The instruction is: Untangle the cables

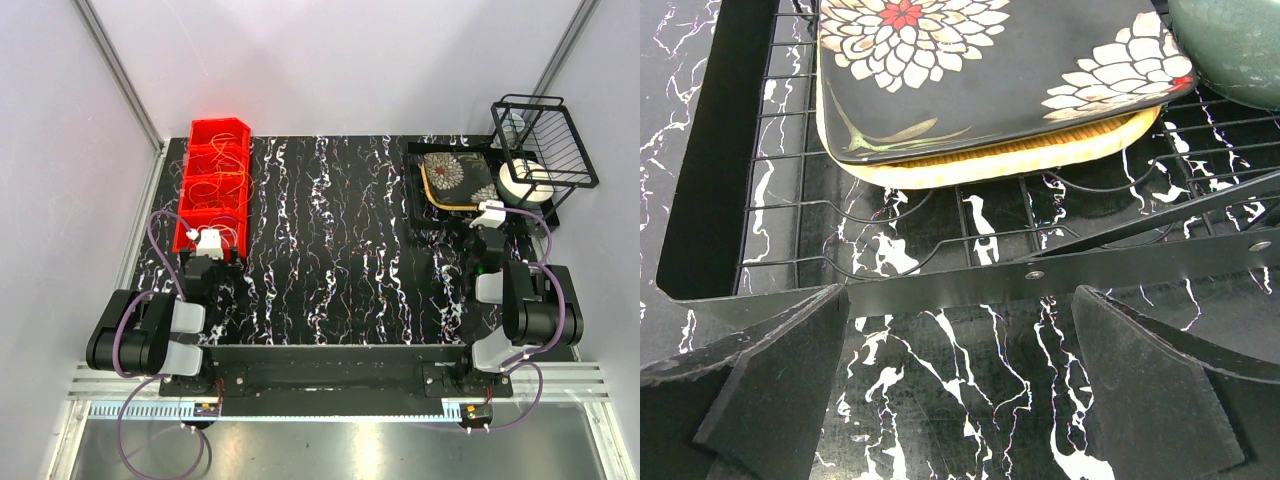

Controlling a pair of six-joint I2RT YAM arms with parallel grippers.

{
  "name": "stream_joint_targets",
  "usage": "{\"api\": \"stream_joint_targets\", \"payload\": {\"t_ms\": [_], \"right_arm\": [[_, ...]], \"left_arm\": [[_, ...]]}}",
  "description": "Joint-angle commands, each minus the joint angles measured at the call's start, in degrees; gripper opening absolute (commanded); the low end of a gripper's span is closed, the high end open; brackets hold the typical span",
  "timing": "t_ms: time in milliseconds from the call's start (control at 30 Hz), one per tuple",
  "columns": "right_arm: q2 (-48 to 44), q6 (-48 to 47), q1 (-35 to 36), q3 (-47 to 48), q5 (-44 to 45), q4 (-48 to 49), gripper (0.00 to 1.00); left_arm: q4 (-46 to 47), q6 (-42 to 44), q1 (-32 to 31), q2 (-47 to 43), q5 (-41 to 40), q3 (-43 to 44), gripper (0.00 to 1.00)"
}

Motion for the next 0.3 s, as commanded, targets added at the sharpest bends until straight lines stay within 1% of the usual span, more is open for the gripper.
{"api": "stream_joint_targets", "payload": {"t_ms": [0, 133, 200, 267], "right_arm": [[-0.1, 0.4, 0.0, 1.8, -0.4, 3.3, 1.00], [-0.1, 0.3, 0.0, 1.8, -0.5, 3.3, 1.00], [-0.2, 0.3, 0.0, 1.8, -0.5, 3.3, 1.00], [-0.2, 0.3, 0.0, 1.8, -0.5, 3.3, 1.00]], "left_arm": [[12.3, -1.2, 0.7, -0.8, 0.3, 6.6, 0.99], [12.2, -1.2, 0.8, -0.7, 0.4, 6.8, 0.99], [10.7, -1.6, 2.0, -0.7, 3.1, 7.4, 0.99], [11.0, -1.6, 2.1, -0.6, 3.2, 7.3, 0.99]]}}
